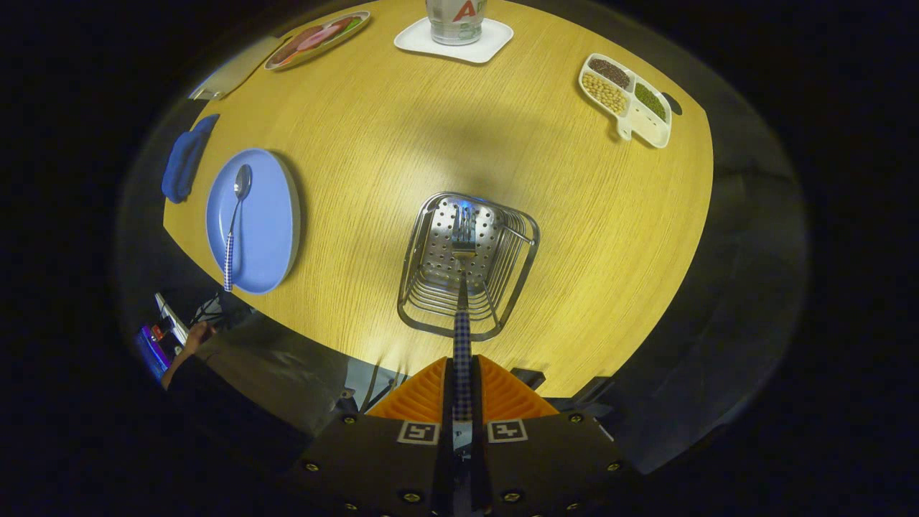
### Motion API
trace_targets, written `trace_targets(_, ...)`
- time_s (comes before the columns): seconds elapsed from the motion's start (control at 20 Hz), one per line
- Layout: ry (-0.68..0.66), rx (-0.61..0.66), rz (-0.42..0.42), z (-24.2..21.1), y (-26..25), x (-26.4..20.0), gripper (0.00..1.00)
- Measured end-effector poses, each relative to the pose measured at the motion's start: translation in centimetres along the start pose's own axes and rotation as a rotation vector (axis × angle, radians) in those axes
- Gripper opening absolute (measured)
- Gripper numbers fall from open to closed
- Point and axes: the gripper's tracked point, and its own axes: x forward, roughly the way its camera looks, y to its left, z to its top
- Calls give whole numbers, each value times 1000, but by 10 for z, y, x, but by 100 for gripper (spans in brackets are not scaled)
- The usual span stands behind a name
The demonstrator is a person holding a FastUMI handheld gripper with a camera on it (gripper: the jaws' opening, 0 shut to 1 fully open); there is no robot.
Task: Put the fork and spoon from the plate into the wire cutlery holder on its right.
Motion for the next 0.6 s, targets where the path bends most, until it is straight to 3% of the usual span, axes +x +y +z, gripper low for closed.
trace_targets(0.15,-28,14,0,1,-2,-6,11)
trace_targets(0.25,-58,23,-5,1,-4,-13,18)
trace_targets(0.6,-218,84,-11,-9,8,-52,19)
